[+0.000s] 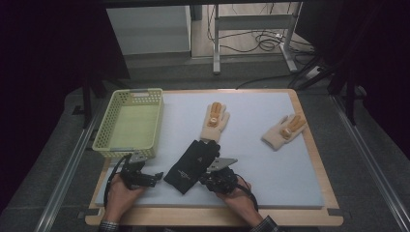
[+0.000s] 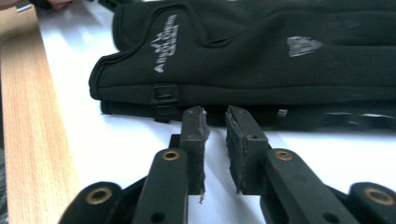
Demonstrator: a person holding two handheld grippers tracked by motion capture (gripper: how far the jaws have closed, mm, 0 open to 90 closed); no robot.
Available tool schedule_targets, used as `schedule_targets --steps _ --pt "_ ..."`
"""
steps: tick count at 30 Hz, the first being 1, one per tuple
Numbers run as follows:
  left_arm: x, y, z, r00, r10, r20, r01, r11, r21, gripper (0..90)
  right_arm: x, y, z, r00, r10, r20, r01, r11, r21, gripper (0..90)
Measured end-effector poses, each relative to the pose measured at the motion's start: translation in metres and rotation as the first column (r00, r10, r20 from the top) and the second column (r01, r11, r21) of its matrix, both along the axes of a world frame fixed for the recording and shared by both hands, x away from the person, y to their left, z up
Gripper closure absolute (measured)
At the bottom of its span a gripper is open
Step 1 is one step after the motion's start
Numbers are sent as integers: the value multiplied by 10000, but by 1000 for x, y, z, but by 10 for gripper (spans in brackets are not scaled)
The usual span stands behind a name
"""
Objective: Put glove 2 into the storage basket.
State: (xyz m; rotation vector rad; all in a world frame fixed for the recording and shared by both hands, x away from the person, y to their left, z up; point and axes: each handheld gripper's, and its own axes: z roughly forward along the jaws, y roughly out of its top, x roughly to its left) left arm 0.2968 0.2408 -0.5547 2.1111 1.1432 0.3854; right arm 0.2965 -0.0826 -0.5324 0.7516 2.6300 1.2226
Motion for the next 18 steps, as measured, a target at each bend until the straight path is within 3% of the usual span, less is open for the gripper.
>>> schedule_targets --steps 4,9,13,14,16,17,18 --pt "0 0 0 10000 -39 2 39 10000 31 38 4 -18 8 9985 -459 311 460 9989 -31 693" --pt "0 0 0 10000 -47 10 47 10000 50 38 12 -42 14 9899 -1182 779 1199 9926 -177 605" --pt "0 0 0 10000 -41 13 41 10000 50 38 22 -73 17 9740 -2040 985 2083 9774 -357 461" --pt "0 0 0 10000 -43 24 43 10000 44 38 22 -73 17 9740 -2040 985 2083 9774 -357 461" --pt "0 0 0 10000 -46 27 46 10000 40 38 28 -90 17 9628 -2476 1078 2548 9652 -586 369" --pt "0 0 0 10000 -46 27 46 10000 40 38 28 -90 17 9628 -2476 1078 2548 9652 -586 369" --pt "0 0 0 10000 -36 -15 36 10000 28 37 32 -99 16 9575 -2654 1129 2745 9587 -747 318"
